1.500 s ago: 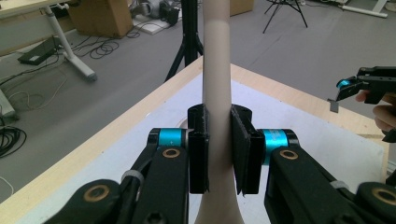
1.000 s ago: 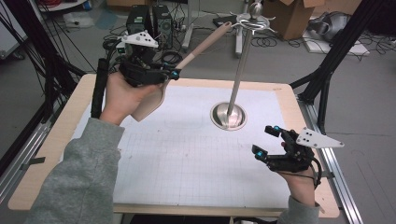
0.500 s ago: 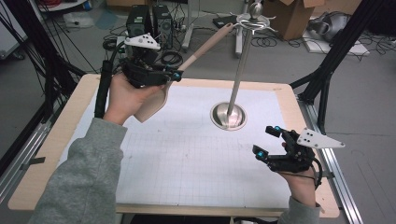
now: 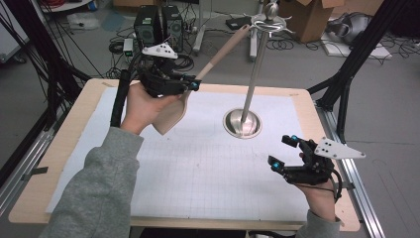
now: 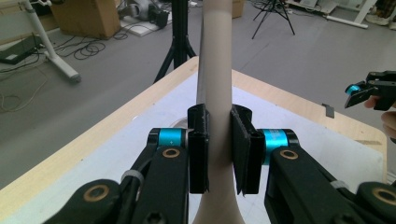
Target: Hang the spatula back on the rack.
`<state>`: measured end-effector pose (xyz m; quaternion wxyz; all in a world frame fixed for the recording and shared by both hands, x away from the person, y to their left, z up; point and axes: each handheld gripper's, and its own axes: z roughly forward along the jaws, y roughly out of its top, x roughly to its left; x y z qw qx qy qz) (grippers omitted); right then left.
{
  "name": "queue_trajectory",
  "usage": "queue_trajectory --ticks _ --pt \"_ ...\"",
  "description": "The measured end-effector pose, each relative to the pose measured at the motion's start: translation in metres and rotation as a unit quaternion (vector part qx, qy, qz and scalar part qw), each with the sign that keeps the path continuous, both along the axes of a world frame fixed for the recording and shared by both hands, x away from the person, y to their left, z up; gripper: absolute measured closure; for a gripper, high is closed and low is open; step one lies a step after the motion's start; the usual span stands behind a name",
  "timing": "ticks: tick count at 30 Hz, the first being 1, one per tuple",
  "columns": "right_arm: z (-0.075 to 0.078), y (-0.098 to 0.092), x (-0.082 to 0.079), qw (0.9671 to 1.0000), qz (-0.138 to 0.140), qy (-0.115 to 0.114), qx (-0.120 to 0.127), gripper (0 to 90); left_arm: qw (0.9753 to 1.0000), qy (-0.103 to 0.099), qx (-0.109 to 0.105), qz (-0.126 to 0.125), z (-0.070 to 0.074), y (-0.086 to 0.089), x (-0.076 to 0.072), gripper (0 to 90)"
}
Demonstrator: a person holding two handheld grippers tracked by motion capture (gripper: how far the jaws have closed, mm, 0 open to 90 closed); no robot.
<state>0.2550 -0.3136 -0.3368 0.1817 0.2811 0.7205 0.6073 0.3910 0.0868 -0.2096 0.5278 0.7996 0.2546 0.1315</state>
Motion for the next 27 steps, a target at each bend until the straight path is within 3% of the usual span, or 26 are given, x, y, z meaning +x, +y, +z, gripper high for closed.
queue_trajectory --ticks 5,16,27 --pt "0.0 -0.002 -0.002 1.0 -0.001 -0.001 0.001 13.8 1.0 0.0 0.002 0.009 -0.007 -0.008 0.004 77.7" --pt "0.0 -0.006 -0.006 1.0 -0.005 0.0 0.002 13.8 0.9999 0.009 -0.013 -0.001 -0.022 -0.023 0.016 77.8" --pt "-0.002 -0.008 -0.007 1.0 -0.008 0.003 0.001 13.8 0.9997 0.019 -0.012 -0.009 -0.03 -0.034 0.024 77.8"
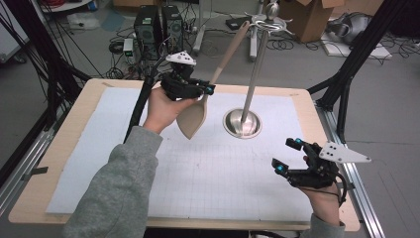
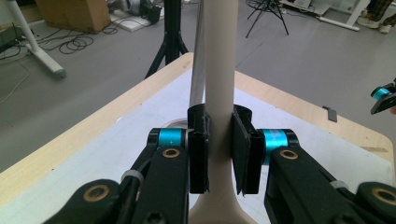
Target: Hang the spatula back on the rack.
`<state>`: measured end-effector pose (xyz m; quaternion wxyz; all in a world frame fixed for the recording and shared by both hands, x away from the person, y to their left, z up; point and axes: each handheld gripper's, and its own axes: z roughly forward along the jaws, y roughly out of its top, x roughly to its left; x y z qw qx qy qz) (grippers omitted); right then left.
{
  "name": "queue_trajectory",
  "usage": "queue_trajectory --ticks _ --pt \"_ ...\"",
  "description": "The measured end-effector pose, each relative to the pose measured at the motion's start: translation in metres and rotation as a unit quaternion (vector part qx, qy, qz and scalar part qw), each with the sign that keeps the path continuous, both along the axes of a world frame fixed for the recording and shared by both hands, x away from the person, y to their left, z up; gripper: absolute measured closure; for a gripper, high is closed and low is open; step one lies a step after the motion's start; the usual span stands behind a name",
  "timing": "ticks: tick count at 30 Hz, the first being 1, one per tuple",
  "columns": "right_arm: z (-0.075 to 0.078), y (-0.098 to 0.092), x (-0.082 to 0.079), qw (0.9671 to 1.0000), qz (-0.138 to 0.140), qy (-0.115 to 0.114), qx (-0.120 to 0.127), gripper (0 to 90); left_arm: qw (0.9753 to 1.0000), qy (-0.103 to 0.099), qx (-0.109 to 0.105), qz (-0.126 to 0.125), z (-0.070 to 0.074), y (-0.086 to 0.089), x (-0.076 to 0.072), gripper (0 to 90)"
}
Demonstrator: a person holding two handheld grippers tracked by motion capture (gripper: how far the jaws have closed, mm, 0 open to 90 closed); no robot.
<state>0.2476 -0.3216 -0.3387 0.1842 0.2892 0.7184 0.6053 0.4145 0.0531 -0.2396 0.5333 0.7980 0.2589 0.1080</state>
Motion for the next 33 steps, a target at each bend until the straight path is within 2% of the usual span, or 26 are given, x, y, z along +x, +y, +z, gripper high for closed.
queue_trajectory --ticks 10,18,25,33 --pt "0.0 0.0 0.0 1.0 0.001 -0.001 0.0 13.9 0.9999 0.009 0.001 -0.007 -0.007 -0.011 0.006 77.7" --pt "-0.003 -0.002 0.002 1.0 -0.001 0.004 0.002 13.9 1.0 -0.005 0.006 0.0 -0.012 -0.018 0.012 77.8" --pt "-0.005 -0.003 0.004 1.0 0.0 0.005 0.001 13.9 1.0 -0.008 0.005 0.0 -0.015 -0.024 0.016 77.8" --pt "-0.007 -0.005 0.005 0.9999 -0.003 0.01 0.005 13.9 0.9995 -0.028 0.002 0.011 -0.022 -0.031 0.02 77.8"
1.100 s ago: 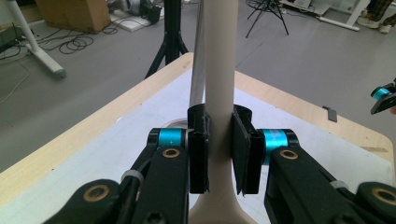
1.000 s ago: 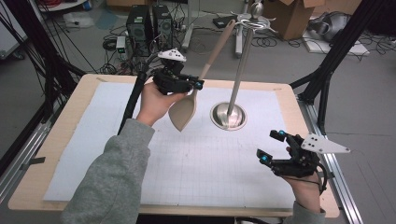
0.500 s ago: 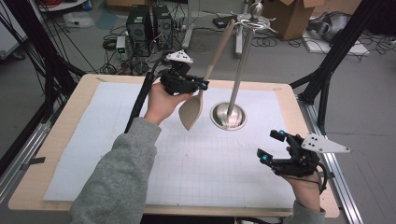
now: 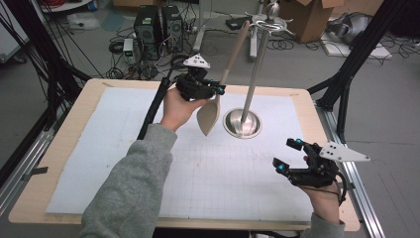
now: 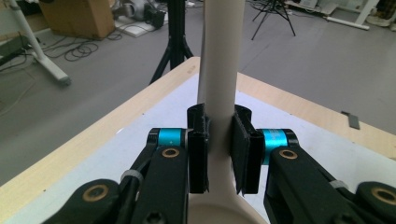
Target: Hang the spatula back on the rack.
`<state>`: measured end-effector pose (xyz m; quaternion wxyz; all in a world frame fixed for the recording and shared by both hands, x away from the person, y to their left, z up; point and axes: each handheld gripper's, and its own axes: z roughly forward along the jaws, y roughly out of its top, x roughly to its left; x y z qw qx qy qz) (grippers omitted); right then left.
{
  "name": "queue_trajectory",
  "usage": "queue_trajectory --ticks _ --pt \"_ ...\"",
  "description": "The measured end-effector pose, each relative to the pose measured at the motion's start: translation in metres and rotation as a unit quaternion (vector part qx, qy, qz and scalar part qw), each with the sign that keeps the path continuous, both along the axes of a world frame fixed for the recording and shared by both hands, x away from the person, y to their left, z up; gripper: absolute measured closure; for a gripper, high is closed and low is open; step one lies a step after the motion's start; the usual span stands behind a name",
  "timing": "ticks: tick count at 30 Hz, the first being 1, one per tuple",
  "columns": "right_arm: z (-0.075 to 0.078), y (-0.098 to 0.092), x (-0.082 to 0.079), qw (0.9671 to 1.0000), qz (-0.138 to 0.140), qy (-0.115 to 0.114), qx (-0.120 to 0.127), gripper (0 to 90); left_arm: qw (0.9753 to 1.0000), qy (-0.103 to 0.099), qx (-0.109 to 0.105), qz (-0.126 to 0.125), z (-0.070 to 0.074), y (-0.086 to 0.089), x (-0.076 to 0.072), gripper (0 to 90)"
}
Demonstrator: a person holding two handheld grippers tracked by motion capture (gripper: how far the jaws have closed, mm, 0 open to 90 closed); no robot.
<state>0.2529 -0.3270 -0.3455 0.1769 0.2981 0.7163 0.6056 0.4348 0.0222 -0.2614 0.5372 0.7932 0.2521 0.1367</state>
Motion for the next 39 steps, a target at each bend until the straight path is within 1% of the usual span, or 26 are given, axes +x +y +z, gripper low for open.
queue_trajectory --ticks 3,5,6,8,11,14,16,17,27,28,29,30,33,35,38,39 --pt "-0.001 -0.002 0.001 1.0 -0.002 0.003 0.001 13.9 1.0 -0.005 -0.003 0.001 -0.002 -0.003 0.001 77.8" --pt "-0.002 -0.002 0.002 1.0 -0.001 0.002 0.001 13.9 1.0 -0.006 -0.001 -0.002 -0.003 -0.004 0.003 77.8" --pt "-0.002 -0.002 0.002 1.0 -0.001 0.003 0.002 13.9 1.0 -0.006 -0.005 -0.002 -0.004 -0.005 0.003 77.8" --pt "-0.003 -0.002 0.002 1.0 -0.002 0.005 0.002 13.9 1.0 -0.006 -0.004 -0.003 -0.005 -0.007 0.004 77.8" --pt "-0.003 -0.002 0.002 1.0 -0.003 0.007 0.001 13.9 0.9999 -0.007 -0.009 -0.003 -0.007 -0.009 0.005 77.7" --pt "-0.004 -0.003 0.002 1.0 -0.003 0.007 0.002 13.9 0.9999 -0.01 -0.008 -0.003 -0.008 -0.011 0.007 77.6" --pt "-0.005 -0.003 0.003 1.0 -0.003 0.008 0.001 13.9 0.9999 -0.009 -0.012 -0.002 -0.009 -0.012 0.008 77.7" --pt "-0.005 -0.003 0.003 0.9999 -0.005 0.01 0.001 13.9 0.9999 -0.011 -0.01 -0.002 -0.01 -0.012 0.009 77.7" --pt "-0.005 -0.004 0.003 0.9999 -0.005 0.011 0.003 13.9 0.9999 -0.007 -0.011 -0.01 -0.01 -0.017 0.009 77.4" --pt "-0.005 -0.005 0.003 0.9999 -0.005 0.01 0.002 13.9 0.9999 -0.009 -0.007 -0.012 -0.01 -0.017 0.009 77.4" --pt "-0.005 -0.005 0.002 0.9999 -0.005 0.01 0.003 13.9 0.9998 -0.01 -0.009 -0.012 -0.011 -0.018 0.009 77.4" --pt "-0.005 -0.005 0.002 0.9999 -0.005 0.011 0.003 13.9 0.9998 -0.01 -0.005 -0.013 -0.011 -0.018 0.009 77.5" --pt "-0.005 -0.004 0.002 0.9999 -0.005 0.01 0.003 13.9 0.9999 -0.012 0.004 -0.011 -0.014 -0.02 0.01 77.4" --pt "-0.005 -0.004 0.003 0.9999 -0.006 0.009 0.001 13.9 0.9999 -0.009 0.0 -0.01 -0.015 -0.021 0.011 77.5" --pt "-0.006 -0.004 0.003 1.0 -0.005 0.007 0.0 13.9 0.9999 -0.012 0.001 -0.007 -0.015 -0.021 0.011 77.4" --pt "-0.006 -0.004 0.003 0.9999 -0.004 0.011 0.001 13.9 0.9999 -0.014 0.001 -0.006 -0.016 -0.021 0.011 77.3"
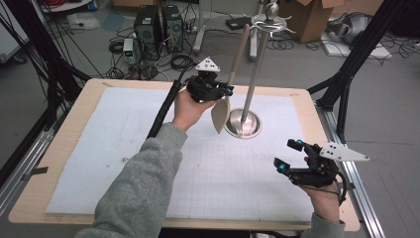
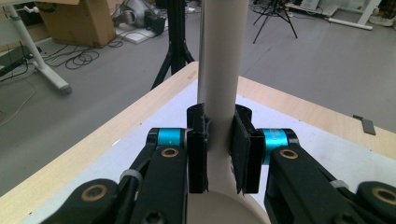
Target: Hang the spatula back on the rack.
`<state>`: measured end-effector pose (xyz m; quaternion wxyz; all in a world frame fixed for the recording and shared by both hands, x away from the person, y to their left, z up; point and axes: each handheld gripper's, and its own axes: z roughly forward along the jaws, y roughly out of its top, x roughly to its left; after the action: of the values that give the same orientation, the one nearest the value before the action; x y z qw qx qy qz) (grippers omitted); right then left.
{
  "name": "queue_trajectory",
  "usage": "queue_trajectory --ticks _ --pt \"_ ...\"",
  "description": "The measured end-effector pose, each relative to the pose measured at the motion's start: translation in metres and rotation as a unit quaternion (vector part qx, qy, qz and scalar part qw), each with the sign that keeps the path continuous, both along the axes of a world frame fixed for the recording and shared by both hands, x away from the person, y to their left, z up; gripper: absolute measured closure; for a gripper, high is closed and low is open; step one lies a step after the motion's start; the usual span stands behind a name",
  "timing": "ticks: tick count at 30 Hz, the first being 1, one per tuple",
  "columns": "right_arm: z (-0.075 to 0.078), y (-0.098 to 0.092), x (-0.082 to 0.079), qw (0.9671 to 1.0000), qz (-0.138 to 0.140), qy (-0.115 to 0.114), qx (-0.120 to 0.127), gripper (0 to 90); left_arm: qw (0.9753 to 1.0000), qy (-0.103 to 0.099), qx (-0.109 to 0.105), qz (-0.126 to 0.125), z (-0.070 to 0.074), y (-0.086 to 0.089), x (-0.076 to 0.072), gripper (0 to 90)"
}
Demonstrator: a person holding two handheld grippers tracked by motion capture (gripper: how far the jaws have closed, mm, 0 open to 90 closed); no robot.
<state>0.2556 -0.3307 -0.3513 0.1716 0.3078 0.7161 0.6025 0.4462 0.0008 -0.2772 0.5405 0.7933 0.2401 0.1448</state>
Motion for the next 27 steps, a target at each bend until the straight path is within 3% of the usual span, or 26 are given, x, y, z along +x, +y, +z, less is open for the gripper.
queue_trajectory --ticks 4,6,12,17,20,21,24,27 --pt "0.0 0.0004 -0.0002 1.0 0.0 0.0 0.001 13.9 1.0 -0.003 0.002 0.0 -0.0006 -0.0011 -0.0001 76.8" --pt "0.0001 0.0004 -0.0005 1.0 0.0 0.001 0.0 13.9 0.9999 -0.007 0.013 0.0 -0.0019 -0.0028 -0.0005 76.6" --pt "0.0003 0.0009 -0.0007 1.0 0.001 0.0 -0.002 13.9 0.9999 -0.005 0.008 -0.004 -0.0031 -0.0049 -0.0003 76.3" --pt "-0.0001 0.0013 -0.0005 1.0 0.001 0.001 -0.002 13.9 0.9998 -0.021 -0.003 -0.002 -0.0008 -0.0048 -0.0022 74.6" --pt "0.0001 0.0017 -0.0007 1.0 0.0 0.002 -0.002 13.9 0.9989 -0.046 -0.006 0.004 0.0015 -0.0055 -0.0055 65.6" --pt "0.0001 0.0018 -0.0007 1.0 0.0 0.002 -0.002 13.9 0.9986 -0.052 0.005 0.002 0.0018 -0.005 -0.0064 64.0" --pt "0.0001 0.0026 -0.0005 1.0 0.001 0.0 -0.003 13.9 0.9985 -0.055 0.003 0.006 0.0015 -0.0029 -0.0072 59.4" --pt "0.0005 0.0034 -0.0008 1.0 0.002 0.0 -0.004 13.9 0.9985 -0.053 -0.01 0.013 0.0014 0.0005 -0.0074 43.1"
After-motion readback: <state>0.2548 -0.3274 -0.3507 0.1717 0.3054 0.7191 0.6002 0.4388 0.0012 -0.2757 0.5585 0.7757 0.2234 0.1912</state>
